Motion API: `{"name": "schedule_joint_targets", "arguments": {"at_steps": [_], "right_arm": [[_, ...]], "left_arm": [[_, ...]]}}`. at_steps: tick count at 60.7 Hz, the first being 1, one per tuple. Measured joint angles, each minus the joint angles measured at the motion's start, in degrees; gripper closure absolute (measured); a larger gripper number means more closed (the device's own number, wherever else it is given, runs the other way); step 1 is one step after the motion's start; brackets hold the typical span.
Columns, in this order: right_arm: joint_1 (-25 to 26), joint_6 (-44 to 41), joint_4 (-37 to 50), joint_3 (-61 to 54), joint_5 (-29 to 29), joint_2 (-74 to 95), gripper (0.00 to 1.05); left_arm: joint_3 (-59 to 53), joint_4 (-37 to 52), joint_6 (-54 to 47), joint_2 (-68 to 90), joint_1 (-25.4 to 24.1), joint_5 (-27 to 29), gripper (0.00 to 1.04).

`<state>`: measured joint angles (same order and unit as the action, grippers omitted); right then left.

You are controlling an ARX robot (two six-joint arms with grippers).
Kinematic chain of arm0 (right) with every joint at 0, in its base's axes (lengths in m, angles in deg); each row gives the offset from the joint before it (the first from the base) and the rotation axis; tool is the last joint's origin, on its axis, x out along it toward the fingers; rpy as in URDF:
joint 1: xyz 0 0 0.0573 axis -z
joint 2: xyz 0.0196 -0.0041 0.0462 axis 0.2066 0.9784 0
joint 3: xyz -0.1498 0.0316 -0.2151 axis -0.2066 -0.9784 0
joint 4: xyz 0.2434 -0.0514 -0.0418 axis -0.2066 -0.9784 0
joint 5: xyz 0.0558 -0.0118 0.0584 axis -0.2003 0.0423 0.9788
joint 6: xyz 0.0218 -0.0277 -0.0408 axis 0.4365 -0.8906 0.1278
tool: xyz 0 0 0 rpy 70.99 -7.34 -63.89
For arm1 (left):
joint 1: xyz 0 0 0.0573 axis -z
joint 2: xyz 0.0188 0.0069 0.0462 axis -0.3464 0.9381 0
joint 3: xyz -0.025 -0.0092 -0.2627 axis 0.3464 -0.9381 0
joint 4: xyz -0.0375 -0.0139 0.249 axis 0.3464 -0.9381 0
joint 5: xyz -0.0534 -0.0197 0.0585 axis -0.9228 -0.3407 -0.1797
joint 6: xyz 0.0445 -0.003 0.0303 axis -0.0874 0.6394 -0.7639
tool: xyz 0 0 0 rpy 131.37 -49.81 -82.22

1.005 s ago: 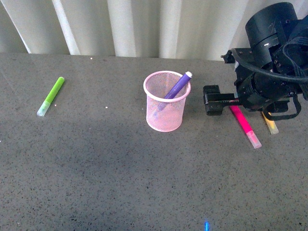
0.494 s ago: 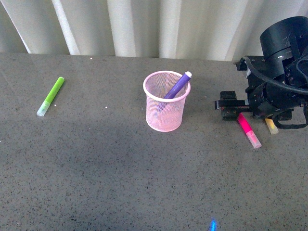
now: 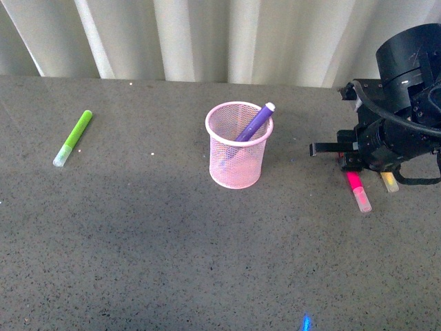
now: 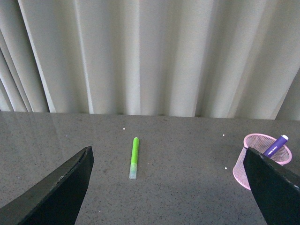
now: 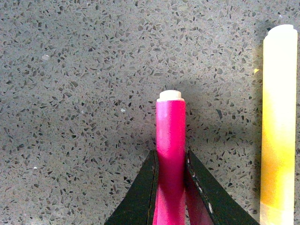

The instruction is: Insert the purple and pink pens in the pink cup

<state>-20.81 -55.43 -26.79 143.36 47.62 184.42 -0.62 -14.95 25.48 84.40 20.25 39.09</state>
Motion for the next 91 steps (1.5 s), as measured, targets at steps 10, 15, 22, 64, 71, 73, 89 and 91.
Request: {"name": "schedule_joint_targets", "arguments": {"at_steps": [10, 15, 22, 64, 71, 73, 89, 91], "right_arm": [[0.6, 0.3, 2.6, -1.3, 0.0, -0.6, 0.93], [1.0, 0.5, 5.7, -3.0, -0.6, -2.0, 0.93], [1.8, 1.0, 10.9, -6.3, -0.3, -6.6, 0.93], [-7.6, 3.1, 65.9, -21.7, 22.0, -12.9, 0.93], [-8.8, 4.2, 68.7, -18.6, 23.0, -8.9, 0.93], [-9.0, 4.7, 68.8, -17.3, 23.4, -7.6, 0.93], [-10.4, 6.6, 66.2, -8.0, 23.5, -0.3, 0.93], [-10.7, 7.0, 66.2, -7.3, 23.8, 0.0, 0.94]], "left_arm": [[0.0, 0.0, 0.0, 0.0, 0.0, 0.0, 0.07], [0.0, 0.0, 0.0, 0.0, 0.0, 0.0, 0.07], [0.0, 0.0, 0.0, 0.0, 0.0, 0.0, 0.07], [0.0, 0.0, 0.0, 0.0, 0.0, 0.0, 0.07], [0.0, 0.0, 0.0, 0.0, 0.0, 0.0, 0.07], [0.0, 0.0, 0.0, 0.0, 0.0, 0.0, 0.07], [0.0, 0.0, 0.0, 0.0, 0.0, 0.0, 0.07], [0.0, 0.0, 0.0, 0.0, 0.0, 0.0, 0.07]]}}
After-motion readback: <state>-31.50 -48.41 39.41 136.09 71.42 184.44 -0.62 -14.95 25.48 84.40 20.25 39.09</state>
